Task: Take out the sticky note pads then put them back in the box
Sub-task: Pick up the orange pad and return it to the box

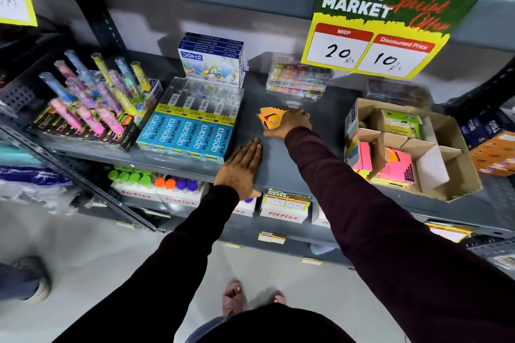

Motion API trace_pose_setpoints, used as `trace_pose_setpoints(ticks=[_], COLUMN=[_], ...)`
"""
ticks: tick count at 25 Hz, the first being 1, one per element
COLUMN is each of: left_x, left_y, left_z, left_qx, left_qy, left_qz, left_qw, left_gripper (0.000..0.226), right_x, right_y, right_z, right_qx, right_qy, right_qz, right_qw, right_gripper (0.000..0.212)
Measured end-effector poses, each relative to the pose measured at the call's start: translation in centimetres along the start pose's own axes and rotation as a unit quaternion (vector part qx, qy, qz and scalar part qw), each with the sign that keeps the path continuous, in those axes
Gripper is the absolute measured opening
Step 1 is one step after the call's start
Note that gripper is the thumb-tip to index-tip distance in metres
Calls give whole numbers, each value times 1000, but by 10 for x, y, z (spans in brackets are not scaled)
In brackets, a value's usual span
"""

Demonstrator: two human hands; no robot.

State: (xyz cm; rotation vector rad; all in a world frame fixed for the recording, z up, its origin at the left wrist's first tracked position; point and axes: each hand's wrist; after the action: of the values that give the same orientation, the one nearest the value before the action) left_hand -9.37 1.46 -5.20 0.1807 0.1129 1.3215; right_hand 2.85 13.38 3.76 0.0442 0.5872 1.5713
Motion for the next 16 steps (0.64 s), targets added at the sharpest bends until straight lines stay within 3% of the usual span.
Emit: trace_pose_setpoints(ticks=[4, 8, 16], left_x=[-1, -3, -5], left_y=[0, -2, -3], left_z=[3, 5, 8], left_qx=[-55, -68, -68], left_qy=[-12, -12, -1], left_qz=[9, 23, 21], left_qw=[998, 997, 997], left_gripper=[109, 109, 113], right_x=[-16, -33, -57], right_y=[-47, -68, -61], right_z=[-5, 1, 2], right_qx=[-36, -17, -1], right_qy=[6, 26, -47], right_qz=[-5, 2, 43], right_qw=[999, 1000, 998], right_gripper=[95, 87, 74])
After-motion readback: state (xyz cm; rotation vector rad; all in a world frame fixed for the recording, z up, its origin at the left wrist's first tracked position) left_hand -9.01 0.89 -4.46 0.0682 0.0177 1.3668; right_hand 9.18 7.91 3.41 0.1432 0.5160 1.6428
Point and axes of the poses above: each hand's wrist, its own x-axis towards the middle knuckle, its own z-axis out of the back of the hand, y = z × x, and after that the axes turned 13 degrees about x, right-handed
